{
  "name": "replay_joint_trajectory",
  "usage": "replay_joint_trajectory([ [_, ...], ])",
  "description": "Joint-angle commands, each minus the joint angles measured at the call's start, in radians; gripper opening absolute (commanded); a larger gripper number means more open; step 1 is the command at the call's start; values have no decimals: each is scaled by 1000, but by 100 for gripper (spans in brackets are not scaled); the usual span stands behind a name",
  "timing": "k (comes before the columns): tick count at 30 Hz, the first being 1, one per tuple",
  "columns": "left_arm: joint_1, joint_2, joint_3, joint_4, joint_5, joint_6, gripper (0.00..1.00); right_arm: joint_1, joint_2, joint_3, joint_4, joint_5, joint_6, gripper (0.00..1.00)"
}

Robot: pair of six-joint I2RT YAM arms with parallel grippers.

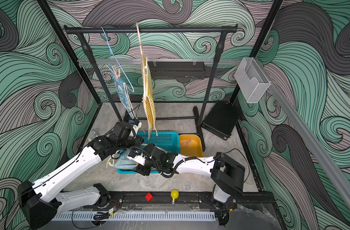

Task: Remove the clothespins securing towels to the hanger
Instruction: Remove the clothespin from the hanger.

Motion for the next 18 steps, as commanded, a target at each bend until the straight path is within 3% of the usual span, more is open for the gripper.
replay_joint_trajectory([
  [1,-19,-18,9,2,30,-6,0,-14,22,38,13,45,15,48],
  [18,-24,-15,10,-3,24,-2,0,-15,41,49,13,77,23,40],
])
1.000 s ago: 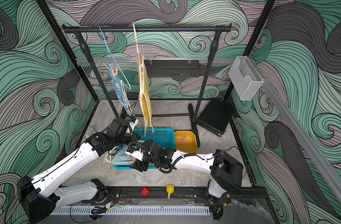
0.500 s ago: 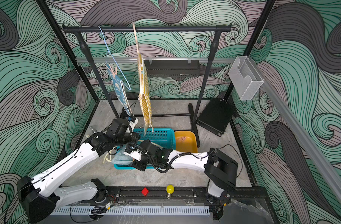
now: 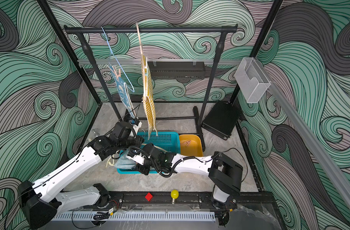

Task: Remove the clothespins securing towels to the hanger
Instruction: Remove the clothespin from the hanger.

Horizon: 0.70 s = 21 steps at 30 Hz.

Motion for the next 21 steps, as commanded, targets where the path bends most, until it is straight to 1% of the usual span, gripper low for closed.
replay_joint_trajectory([
  [1,-19,-15,9,-9,29,0,0,-17,15,24,18,57,20,39],
  [5,-21,-15,9,-9,26,-1,0,-16,16,29,16,58,16,36],
  [13,-24,-14,9,-9,23,0,0,-16,22,30,14,58,19,35],
  [21,-27,-14,10,-11,20,-2,0,-17,29,31,20,70,19,30],
])
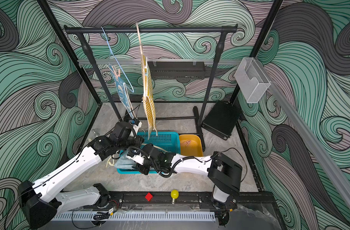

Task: Remove the clothespins securing towels to the hanger
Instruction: Remove the clothespin from the hanger.

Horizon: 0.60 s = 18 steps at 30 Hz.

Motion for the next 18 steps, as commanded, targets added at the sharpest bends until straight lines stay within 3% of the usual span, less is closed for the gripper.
replay_joint_trajectory([
  [1,-24,-14,10,-11,28,-2,0,-20,23,30,14,49,24,29],
  [5,-24,-14,9,-12,25,-1,0,-19,24,34,12,52,24,20],
  [8,-24,-12,9,-15,23,-1,0,-19,28,42,3,58,24,0],
  [18,-27,-13,7,-17,14,0,0,-19,-9,34,19,125,34,0],
])
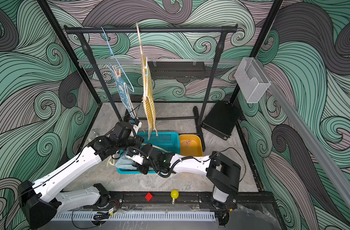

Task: Remove the clothespins securing towels to the hanger
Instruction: Remove the clothespin from the hanger.

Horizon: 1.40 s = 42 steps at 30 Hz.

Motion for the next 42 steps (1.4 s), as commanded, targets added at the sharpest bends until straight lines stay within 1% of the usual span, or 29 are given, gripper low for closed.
replay_joint_trajectory([
  [1,-24,-12,7,-15,19,1,0,-25,-33,20,15,83,48,0],
  [17,-25,-13,-9,-2,-4,-4,0,-25,-142,-26,56,171,58,0],
  [24,-25,-12,-10,5,-7,1,0,-24,-160,-29,75,187,76,0],
  [32,-25,-9,-12,13,-8,5,0,-25,-161,-9,54,191,88,0],
  [42,-25,-11,-19,14,-14,5,0,-27,-209,-32,80,199,125,0],
])
